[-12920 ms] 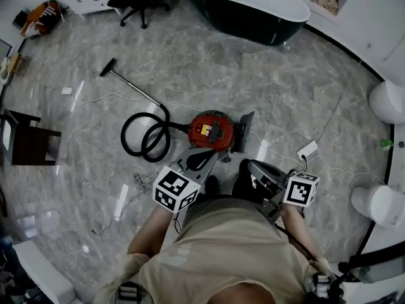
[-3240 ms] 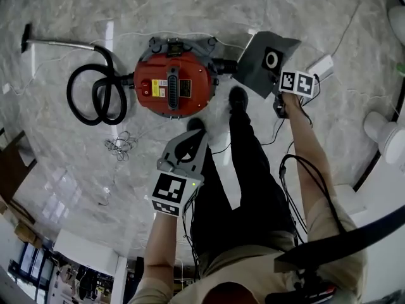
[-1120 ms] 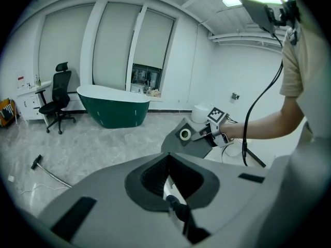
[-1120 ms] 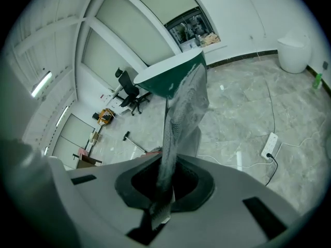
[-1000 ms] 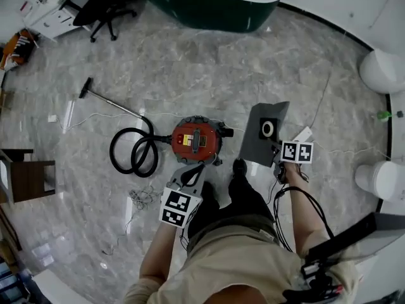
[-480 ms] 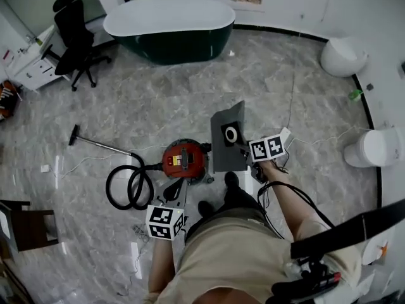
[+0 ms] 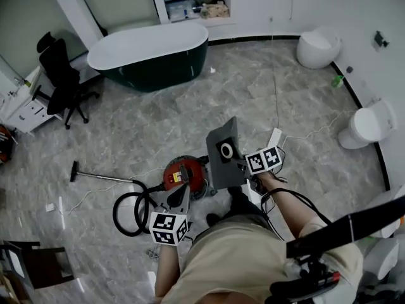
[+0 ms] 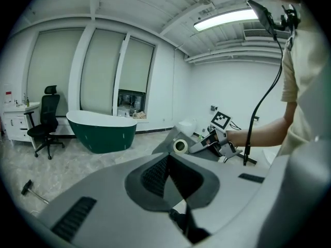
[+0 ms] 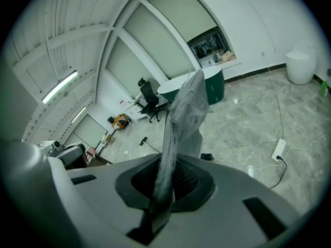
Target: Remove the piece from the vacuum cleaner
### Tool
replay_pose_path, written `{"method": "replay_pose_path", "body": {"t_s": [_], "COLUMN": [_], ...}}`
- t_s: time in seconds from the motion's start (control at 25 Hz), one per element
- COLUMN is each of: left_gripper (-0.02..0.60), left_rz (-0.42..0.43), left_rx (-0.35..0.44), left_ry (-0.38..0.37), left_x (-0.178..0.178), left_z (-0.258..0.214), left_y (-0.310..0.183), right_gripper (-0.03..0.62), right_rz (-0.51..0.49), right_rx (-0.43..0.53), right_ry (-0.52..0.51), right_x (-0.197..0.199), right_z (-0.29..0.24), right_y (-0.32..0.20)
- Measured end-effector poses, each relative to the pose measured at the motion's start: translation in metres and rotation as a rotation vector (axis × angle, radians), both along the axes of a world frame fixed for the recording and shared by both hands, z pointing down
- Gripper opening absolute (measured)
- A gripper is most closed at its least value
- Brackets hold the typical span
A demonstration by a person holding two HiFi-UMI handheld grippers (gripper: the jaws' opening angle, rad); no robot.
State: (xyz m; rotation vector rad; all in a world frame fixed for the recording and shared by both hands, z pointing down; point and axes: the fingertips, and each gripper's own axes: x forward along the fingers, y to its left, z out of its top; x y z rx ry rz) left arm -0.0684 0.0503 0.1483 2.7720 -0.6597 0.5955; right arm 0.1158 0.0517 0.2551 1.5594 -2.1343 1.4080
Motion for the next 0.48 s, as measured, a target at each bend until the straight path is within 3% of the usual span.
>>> {"method": "replay_pose_path", "body": {"t_s": [0.28, 0.48], "left_gripper": [0.003, 0.003], "left_rz": [0.115, 0.167], "left_rx": [-0.058, -0.058], "left_ry": [0.002, -0.013], "left_x": [0.019, 0.041], "left_z": [0.012, 0.005], "left_y": [0.019, 0.029], "right_gripper": [0.021, 0.021], "right_rz": [0.075, 0.096], "right_rx": [-0.013, -0.033], "right_ry": [0.02, -0.015], "right_x": [0.002, 0.011], "right_z": [-0.001, 0.003], "right_y": [0.036, 0.054]}}
